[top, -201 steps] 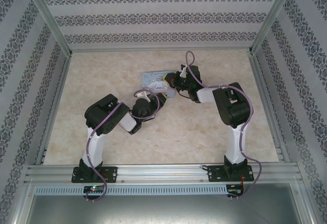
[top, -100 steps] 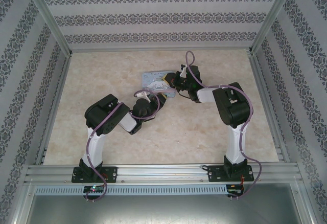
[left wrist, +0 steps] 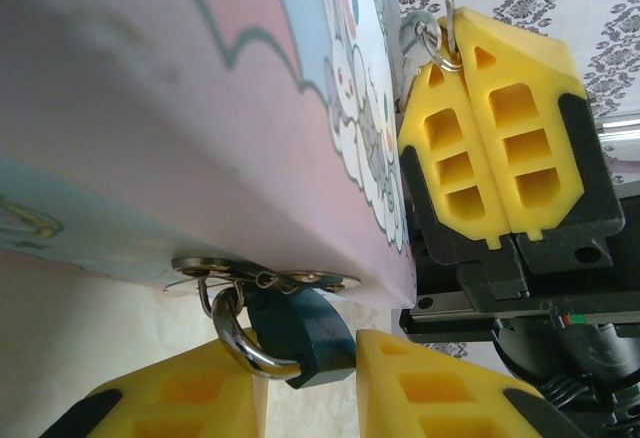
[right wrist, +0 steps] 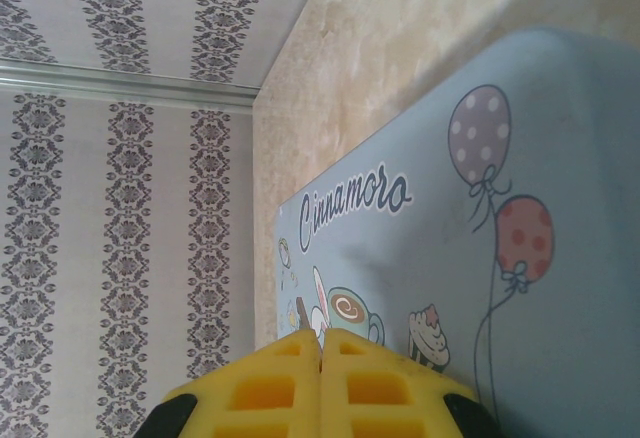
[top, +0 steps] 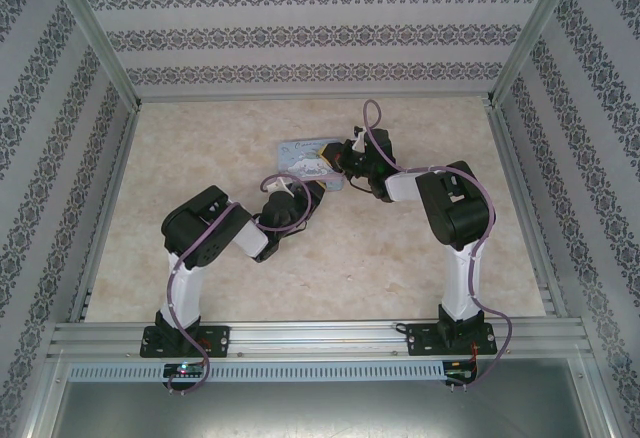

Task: Unlock the padlock with the key

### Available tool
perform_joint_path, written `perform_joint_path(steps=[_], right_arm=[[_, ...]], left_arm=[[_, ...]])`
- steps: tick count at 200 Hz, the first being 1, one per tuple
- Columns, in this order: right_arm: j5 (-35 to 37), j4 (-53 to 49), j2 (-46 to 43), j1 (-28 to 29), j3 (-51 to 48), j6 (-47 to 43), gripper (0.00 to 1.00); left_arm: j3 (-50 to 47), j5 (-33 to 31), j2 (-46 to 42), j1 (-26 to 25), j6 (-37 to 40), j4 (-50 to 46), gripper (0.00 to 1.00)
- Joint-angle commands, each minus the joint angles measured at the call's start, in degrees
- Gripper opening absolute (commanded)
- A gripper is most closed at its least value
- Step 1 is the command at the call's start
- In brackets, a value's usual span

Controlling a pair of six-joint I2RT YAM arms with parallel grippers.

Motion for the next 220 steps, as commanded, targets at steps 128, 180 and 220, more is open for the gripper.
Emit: perform_joint_path(steps=[128, 180, 220], right_arm=[[-0.3, -3.2, 2.8, 0.5, -2.5, 0.6, 0.0], [-0.4, -3.1, 2.8, 0.5, -2.7, 0.6, 0.0], [-0.5, -3.0, 3.0, 0.5, -2.8, 0.6, 0.0]], left_arm=[[-0.3, -7.1, -1.2, -2.1, -15.2, -19.7, 0.41], [1.1, -6.5, -1.4, -2.1, -7.1, -17.7, 0.47], [1.9, -5.9, -1.5, -2.0, -2.3, -18.2, 0.47]])
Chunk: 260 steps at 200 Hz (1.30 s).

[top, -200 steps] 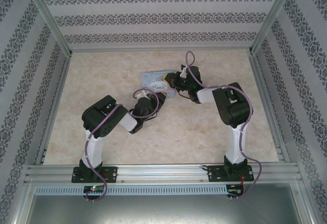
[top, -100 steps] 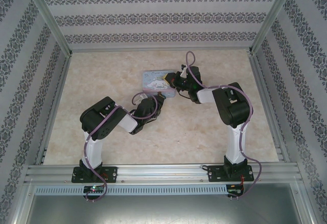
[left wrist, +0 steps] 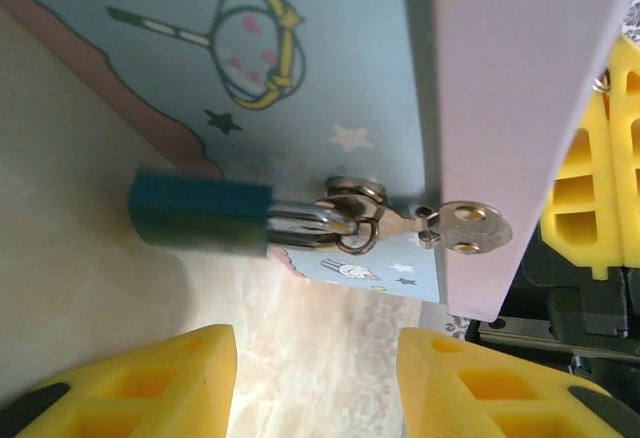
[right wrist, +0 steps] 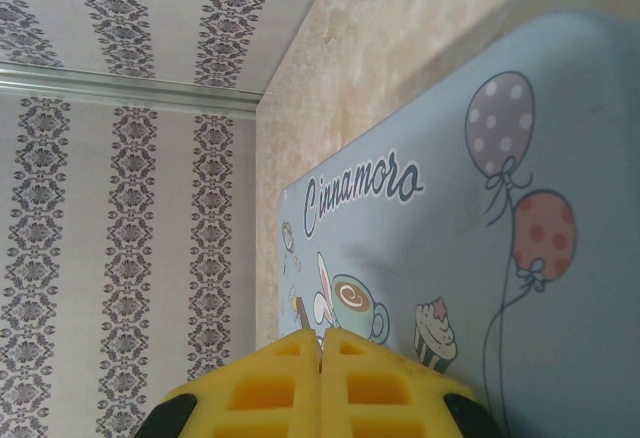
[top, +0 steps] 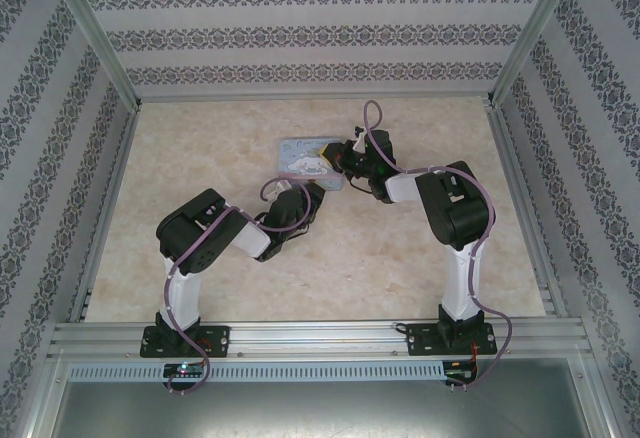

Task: Unlock the padlock with the key

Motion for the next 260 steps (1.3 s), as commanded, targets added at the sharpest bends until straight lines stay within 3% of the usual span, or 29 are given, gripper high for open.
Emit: perform_joint_path(steps=[1, 35, 68, 120, 163, 260], right_arm=[[-1.0, -4.6, 2.9, 0.5, -2.2, 0.5, 0.0], [-1.0, -4.5, 2.9, 0.5, -2.2, 0.5, 0.0], [-1.1, -4.5, 3.0, 0.4, -2.3, 0.4, 0.0], [-1.4, -4.4, 3.1, 0.3, -2.4, 0.4, 0.0], [-1.5, -4.6, 3.0, 0.3, -2.5, 0.4, 0.0], [-1.5, -4.9, 3.1, 0.6, -2.6, 0.3, 0.0]], left_arm=[[0.7, -1.0, 1.4, 0.0, 5.6, -5.8, 0.47], [1.9, 2.4, -1.4, 0.7, 12.7, -9.0, 0.47], [4.8, 6.3, -8.2, 2.3, 24.6, -23.5, 0.54], [5.9, 11.6, -12.8, 5.9, 40.3, -34.2, 0.57], [6.7, 13.6, -11.6, 6.8, 50.6, -34.0, 0.55], [9.4, 11.9, -7.0, 7.8, 61.3, -31.9, 0.51]])
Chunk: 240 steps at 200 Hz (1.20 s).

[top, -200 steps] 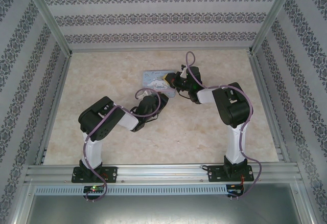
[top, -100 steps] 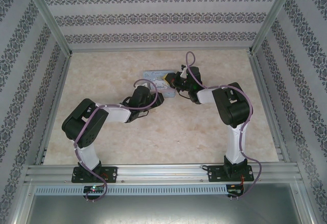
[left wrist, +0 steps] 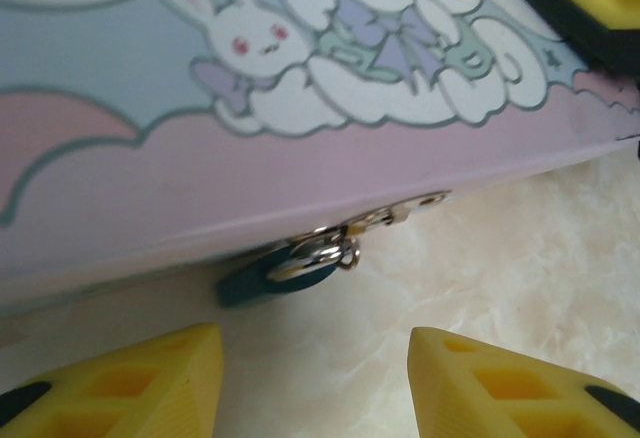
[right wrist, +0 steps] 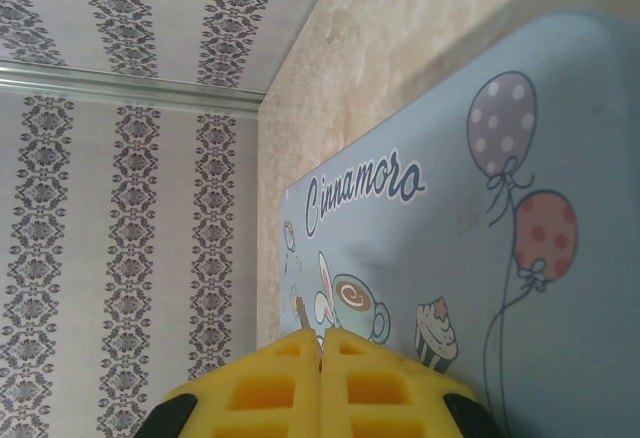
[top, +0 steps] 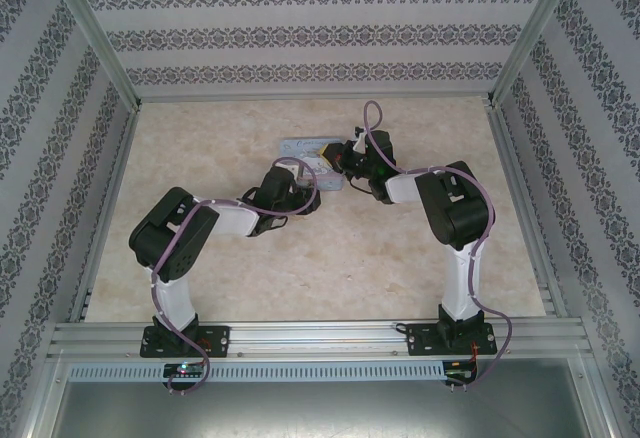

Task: Unlock the padlock with the key

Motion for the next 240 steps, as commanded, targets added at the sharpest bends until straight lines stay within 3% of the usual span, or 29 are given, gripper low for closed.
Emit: perform_joint_path(steps=[1, 127, 240], right_arm=[[-1.4, -5.7, 3.0, 0.6, -2.2, 0.3, 0.0], [-1.3, -6.0, 3.1, 0.7, -2.1, 0.4, 0.0], [-1.3, -5.9, 3.6, 0.8, -2.2, 0.3, 0.0]], left_arm=[[1.8, -1.4, 1.3, 0.6, 5.0, 0.0, 0.51], [5.3, -2.4, 6.5, 0.7, 5.9, 0.5, 0.51], [5.3, 3.8, 7.9, 0.7, -5.3, 8.7, 0.52]])
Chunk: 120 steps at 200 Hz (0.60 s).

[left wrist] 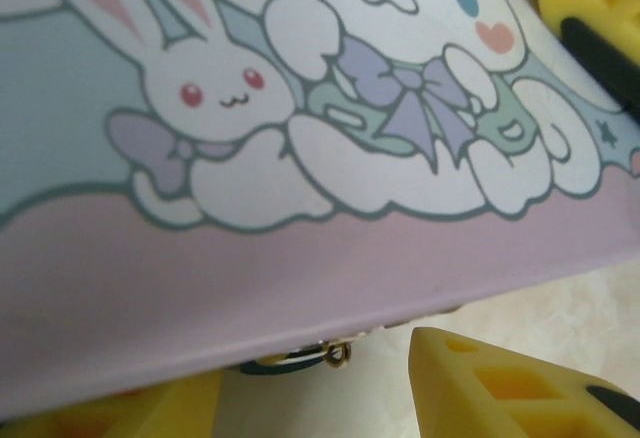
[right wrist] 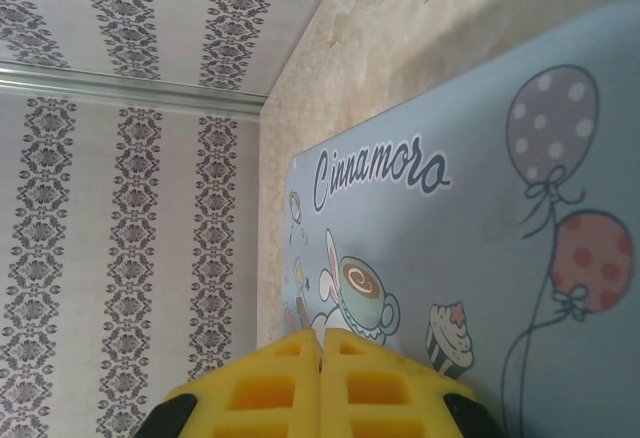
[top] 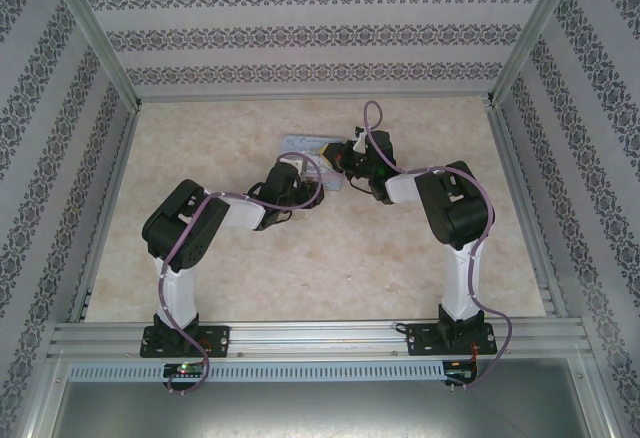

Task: Unlock the padlock with the key

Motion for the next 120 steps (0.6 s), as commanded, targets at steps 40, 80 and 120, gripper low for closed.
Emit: perform_joint_path(steps=[40, 80, 120], right_arm=[[-1.4, -6.4, 3.4, 0.8, -2.1, 0.5, 0.0], [-1.4, -6.3, 3.3, 0.9, -2.1, 0.6, 0.0], [-1.3, -6.3, 3.5, 1.0, -2.0, 0.6, 0.0]], left_arm=[[1.0, 1.8, 1.9, 0.0, -3.5, 3.8, 0.53], [2.6, -6.2, 1.4, -0.2, -1.0, -4.1, 0.56], [4.7, -8.8, 1.7, -0.1, 2.8, -8.5, 0.57]])
